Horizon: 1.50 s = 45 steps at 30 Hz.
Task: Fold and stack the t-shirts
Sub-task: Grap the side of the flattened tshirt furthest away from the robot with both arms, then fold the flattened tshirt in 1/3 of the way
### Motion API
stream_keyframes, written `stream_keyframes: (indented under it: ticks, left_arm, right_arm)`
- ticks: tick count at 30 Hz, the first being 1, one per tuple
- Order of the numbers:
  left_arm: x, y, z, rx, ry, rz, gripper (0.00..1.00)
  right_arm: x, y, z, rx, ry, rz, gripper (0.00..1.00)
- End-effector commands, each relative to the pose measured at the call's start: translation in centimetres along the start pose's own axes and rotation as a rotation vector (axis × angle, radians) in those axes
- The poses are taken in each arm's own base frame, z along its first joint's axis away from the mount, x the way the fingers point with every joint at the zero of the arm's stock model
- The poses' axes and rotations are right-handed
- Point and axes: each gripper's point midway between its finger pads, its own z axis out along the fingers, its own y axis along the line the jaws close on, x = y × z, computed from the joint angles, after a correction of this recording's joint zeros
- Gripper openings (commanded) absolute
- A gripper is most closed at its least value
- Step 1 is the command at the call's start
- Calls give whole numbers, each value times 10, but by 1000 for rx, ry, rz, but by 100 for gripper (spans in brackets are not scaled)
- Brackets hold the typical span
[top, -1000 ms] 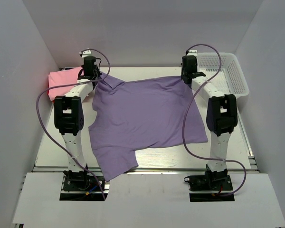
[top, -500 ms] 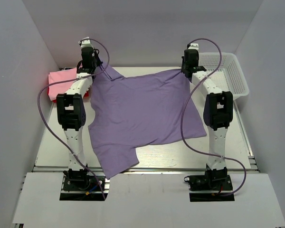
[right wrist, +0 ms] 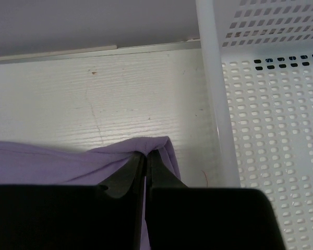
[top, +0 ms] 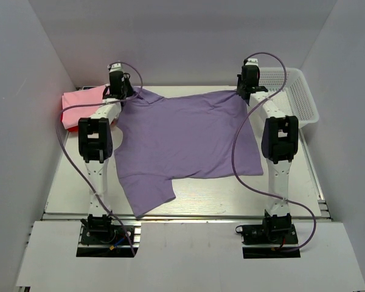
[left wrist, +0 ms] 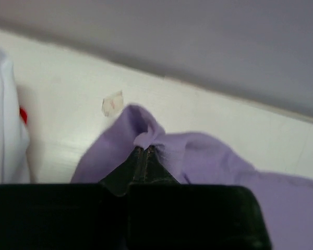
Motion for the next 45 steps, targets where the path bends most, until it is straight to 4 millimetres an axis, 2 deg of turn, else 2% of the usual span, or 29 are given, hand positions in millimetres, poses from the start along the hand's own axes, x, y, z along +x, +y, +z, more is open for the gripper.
stream_keyframes:
  ticks: [1, 2, 3, 4, 5, 6, 7, 9, 11, 12, 13, 14, 15, 17, 18, 20, 21, 23, 24, 25, 27, 33, 35, 37, 38, 39, 40, 44, 45]
  left_arm:
    - [-75, -25, -60, 87, -147, -5, 0]
    - [-94, -30, -81, 97, -176, -6, 0]
    - [-92, -29, -89, 95, -171, -6, 0]
    - [-73, -22, -94, 82, -131, -5, 0]
    - [-82, -24, -110, 86, -143, -5, 0]
    - [-80, -25, -118, 95, -136, -4, 0]
    - [-58, -17, -123, 76, -81, -2, 0]
    - [-46, -18, -137, 75, -48, -7, 0]
    - [-31, -17, -159, 73, -18, -3, 0]
    - [-11, -12, -167, 67, 28, -15, 0]
    - [-4, -10, -174, 61, 45, -33, 0]
    - [-6, -10, -188, 61, 43, -44, 0]
    - [14, -2, -195, 48, 80, -43, 0]
    - [24, -3, -216, 61, 110, -74, 0]
    - [42, 4, -223, 47, 147, -73, 0]
    - [51, 7, -237, 36, 169, -97, 0]
    - [64, 10, -244, 36, 198, -97, 0]
    - [58, 4, -262, 64, 181, -125, 0]
    - [65, 5, -269, 67, 196, -135, 0]
    - [55, 2, -278, 81, 162, -135, 0]
    - [53, -2, -288, 104, 165, -150, 0]
    - [47, -3, -312, 90, 169, -197, 0]
    - [63, 2, -318, 69, 209, -220, 0]
    - [69, 3, -328, 78, 214, -230, 0]
    - [84, 6, -332, 76, 242, -231, 0]
    - [91, 9, -335, 73, 249, -231, 0]
    - [99, 9, -339, 80, 269, -232, 0]
    - [150, 9, -356, 137, 394, -249, 0]
    - [157, 9, -360, 145, 406, -251, 4]
  right_arm:
    - [-37, 3, -12, -23, -92, -17, 0]
    - [-41, -1, -17, -13, -100, -17, 0]
    - [-40, -3, -19, -9, -96, -21, 0]
    - [-29, -5, -21, -7, -69, -30, 0]
    - [-32, -5, -27, -3, -75, -28, 0]
    - [-31, -8, -29, 2, -71, -26, 0]
    - [-18, -10, -31, 10, -43, -36, 0]
    - [-23, -15, -41, 20, -49, -33, 0]
    - [-11, -19, -43, 28, -17, -37, 0]
    - [-16, -18, -49, 28, -21, -36, 0]
    - [-6, -19, -49, 27, 3, -43, 0]
    - [-3, -21, -50, 30, 10, -43, 0]
    - [-4, -24, -55, 41, 14, -43, 0]
    - [-4, -28, -60, 52, 27, -46, 0]
    - [1, -31, -62, 63, 41, -44, 0]
    - [2, -32, -70, 62, 47, -45, 0]
    - [2, -34, -73, 62, 53, -45, 0]
    - [1, -39, -81, 72, 56, -44, 0]
    - [5, -39, -83, 72, 68, -54, 0]
    - [4, -43, -88, 80, 63, -50, 0]
    - [10, -45, -91, 82, 81, -55, 0]
    - [3, -47, -104, 80, 75, -70, 0]
    - [6, -49, -107, 80, 84, -70, 0]
    - [12, -49, -108, 78, 97, -80, 0]
    - [15, -49, -110, 78, 105, -81, 0]
    - [18, -49, -109, 77, 109, -79, 0]
    - [12, -51, -110, 91, 102, -68, 0]
    - [45, -47, -117, 70, 201, -39, 0]
    - [51, -46, -119, 60, 215, -36, 0]
